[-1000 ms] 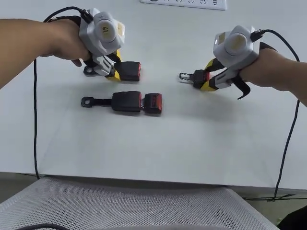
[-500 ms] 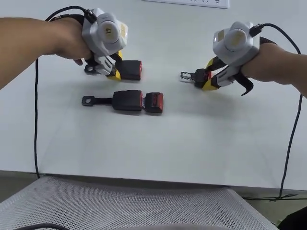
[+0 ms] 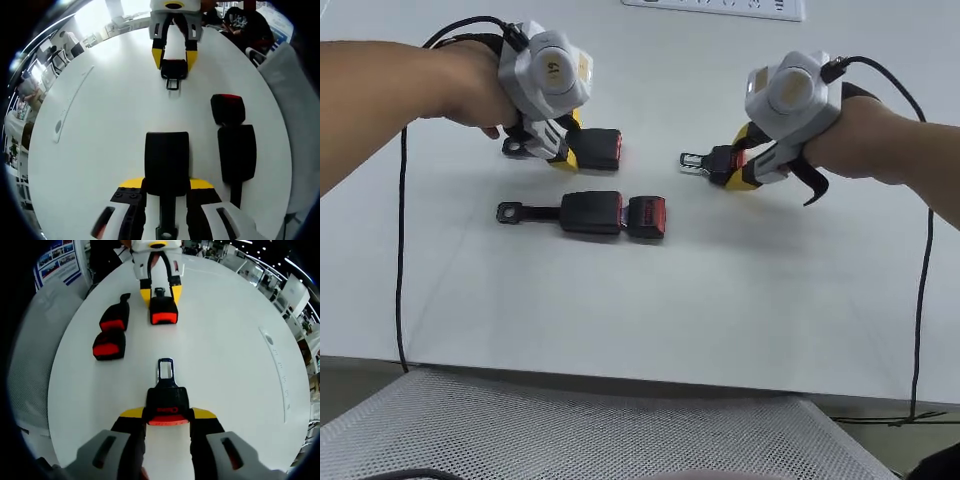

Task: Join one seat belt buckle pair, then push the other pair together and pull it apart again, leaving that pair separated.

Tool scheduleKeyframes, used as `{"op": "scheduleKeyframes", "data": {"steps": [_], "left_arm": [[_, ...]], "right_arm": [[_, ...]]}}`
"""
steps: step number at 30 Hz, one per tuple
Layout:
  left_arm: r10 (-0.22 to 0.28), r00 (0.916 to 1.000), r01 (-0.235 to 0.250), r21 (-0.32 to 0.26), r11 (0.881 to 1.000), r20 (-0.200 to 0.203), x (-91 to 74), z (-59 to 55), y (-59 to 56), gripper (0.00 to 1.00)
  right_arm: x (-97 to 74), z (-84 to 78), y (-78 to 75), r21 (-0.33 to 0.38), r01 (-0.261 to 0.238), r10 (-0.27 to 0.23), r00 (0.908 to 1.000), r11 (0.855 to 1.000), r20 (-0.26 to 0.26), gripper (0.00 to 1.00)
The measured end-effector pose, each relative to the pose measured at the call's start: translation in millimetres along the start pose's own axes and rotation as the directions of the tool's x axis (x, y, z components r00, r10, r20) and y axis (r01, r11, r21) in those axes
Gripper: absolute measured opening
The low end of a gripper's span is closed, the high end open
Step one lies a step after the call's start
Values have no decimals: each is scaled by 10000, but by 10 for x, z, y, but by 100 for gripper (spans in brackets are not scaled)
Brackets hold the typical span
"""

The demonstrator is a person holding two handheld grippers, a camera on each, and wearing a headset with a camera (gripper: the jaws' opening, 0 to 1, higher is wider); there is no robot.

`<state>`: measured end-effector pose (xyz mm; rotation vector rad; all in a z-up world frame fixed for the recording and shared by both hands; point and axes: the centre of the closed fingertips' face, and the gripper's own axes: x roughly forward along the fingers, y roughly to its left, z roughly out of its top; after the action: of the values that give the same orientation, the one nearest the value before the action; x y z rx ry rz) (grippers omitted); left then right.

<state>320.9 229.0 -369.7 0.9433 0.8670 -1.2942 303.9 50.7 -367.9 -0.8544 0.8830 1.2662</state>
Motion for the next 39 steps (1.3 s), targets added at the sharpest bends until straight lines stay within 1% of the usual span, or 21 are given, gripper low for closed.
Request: {"op": "scheduleKeyframes", "data": {"steps": [9, 13, 20, 24, 27, 32, 39], "left_arm": [[2, 10000, -2, -1, 10000, -18, 4, -9, 11, 31], [-5, 10000, 5, 4, 10000, -20, 5, -12, 14, 31], [-17, 10000, 17, 23, 10000, -29, 3, -15, 13, 31], [-39, 10000, 39, 30, 10000, -47, 3, -17, 11, 31], [-35, 10000, 36, 86, 10000, -93, 1, -9, 4, 31], [-23, 9999, 24, 92, 10000, -154, 5, -19, 12, 31], [-12, 9997, 16, 171, 9999, -239, 14, -19, 15, 31]], "right_arm": [[137, 322, 21, -112, 4, 1, 9990, 9999, 451, 34], [196, 450, 20, -220, 0, 12, 9985, 9998, 541, 34], [276, 617, -7, -397, -78, 101, 9983, 9992, 580, 34], [312, 664, -40, -590, -176, 203, 9987, 9981, 458, 34], [322, 691, -43, -580, -163, 191, 9987, 9982, 481, 34], [320, 695, -36, -678, -185, 212, 9990, 9975, 381, 34], [303, 700, -24, -785, 25, 9, 9990, 9969, 437, 34]]}}
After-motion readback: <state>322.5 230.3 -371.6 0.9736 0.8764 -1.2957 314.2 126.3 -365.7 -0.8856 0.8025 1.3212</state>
